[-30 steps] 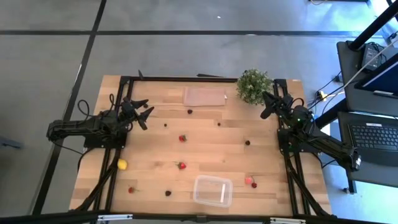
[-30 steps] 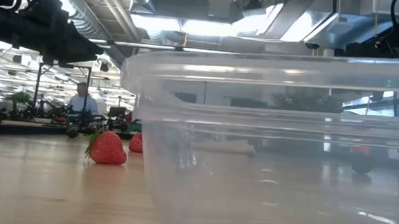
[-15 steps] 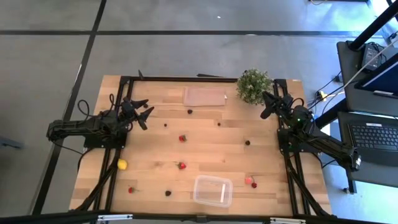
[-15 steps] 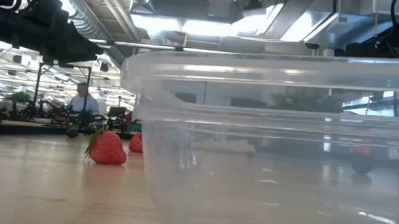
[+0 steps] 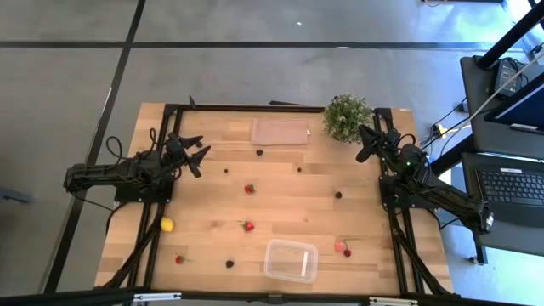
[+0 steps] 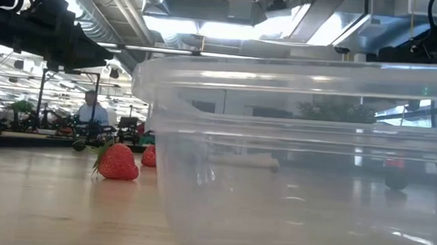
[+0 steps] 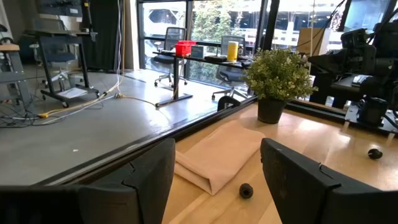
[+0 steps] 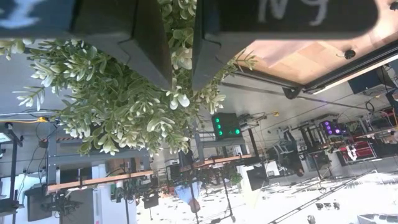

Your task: Pick and placing Produce into tupperware

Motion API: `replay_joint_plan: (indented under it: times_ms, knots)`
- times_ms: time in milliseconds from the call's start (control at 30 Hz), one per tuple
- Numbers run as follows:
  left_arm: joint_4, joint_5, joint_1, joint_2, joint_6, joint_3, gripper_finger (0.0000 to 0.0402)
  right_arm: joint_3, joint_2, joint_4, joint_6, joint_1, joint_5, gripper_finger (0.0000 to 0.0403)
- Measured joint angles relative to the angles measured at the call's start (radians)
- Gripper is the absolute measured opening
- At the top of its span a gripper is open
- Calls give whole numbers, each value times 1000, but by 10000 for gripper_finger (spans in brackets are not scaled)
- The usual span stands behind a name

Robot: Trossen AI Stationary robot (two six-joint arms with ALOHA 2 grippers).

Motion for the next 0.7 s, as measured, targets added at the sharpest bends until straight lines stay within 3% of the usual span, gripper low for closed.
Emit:
replay_joint_plan:
  times_ms: [467,600,700]
  knots:
    - [0,0,0,0,0,0,229,0,0,6,-1,0,0,66]
    - [0,0,0,0,0,0,229,0,3,14,-117,-3,21,66]
    - [0,0,0,0,0,0,229,0,2,14,-87,-3,20,66]
